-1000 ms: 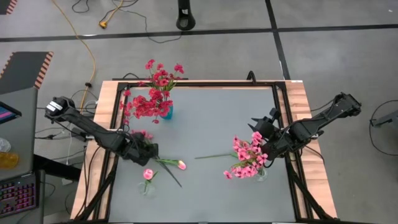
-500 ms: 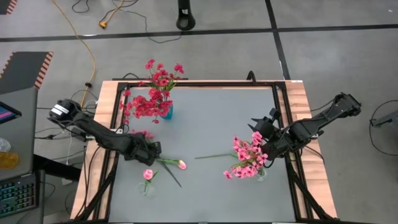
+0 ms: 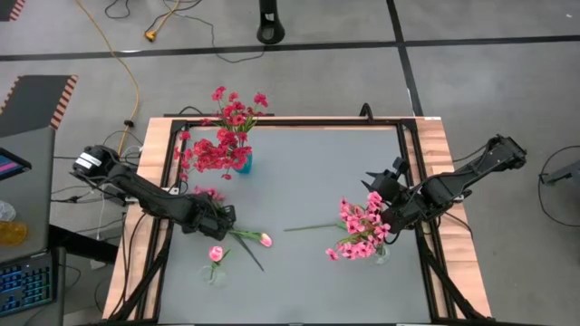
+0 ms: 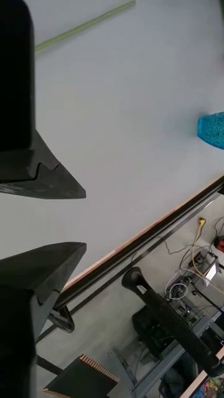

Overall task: Sort flowers into vase by color
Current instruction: Put the pink flowers into the transparent vase

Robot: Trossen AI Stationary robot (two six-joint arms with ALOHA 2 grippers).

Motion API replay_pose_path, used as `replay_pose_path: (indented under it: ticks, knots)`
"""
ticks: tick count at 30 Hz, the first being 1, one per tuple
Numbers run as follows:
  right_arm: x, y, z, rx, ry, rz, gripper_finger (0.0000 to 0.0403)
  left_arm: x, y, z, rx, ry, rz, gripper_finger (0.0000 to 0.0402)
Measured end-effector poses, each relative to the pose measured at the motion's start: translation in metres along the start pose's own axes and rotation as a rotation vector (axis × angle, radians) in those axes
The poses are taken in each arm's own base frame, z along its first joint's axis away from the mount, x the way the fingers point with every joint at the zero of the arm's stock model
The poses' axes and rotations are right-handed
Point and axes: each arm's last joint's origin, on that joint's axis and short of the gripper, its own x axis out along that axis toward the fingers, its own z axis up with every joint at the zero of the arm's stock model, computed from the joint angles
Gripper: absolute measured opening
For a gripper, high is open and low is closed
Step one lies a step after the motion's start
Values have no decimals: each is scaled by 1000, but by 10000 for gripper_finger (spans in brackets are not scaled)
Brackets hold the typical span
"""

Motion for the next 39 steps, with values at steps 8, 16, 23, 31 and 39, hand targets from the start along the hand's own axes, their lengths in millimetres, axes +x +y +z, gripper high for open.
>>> replay_pose_path:
  ticks: [8,16,23,31,39]
  knots:
    - [0,0,0,1,0,0,148,0,-6,-3,33,-1,-83,37]
    - [0,0,0,0,0,0,148,-8,-10,-14,110,-56,-204,3]
    - [0,0,0,0,-1,-1,148,-19,-7,-29,205,-37,-255,1]
    - [0,0,0,0,-1,-1,148,-39,-17,-40,398,-170,-397,0]
    - [0,0,0,0,-2,-2,148,-57,-35,-44,615,-346,-508,0]
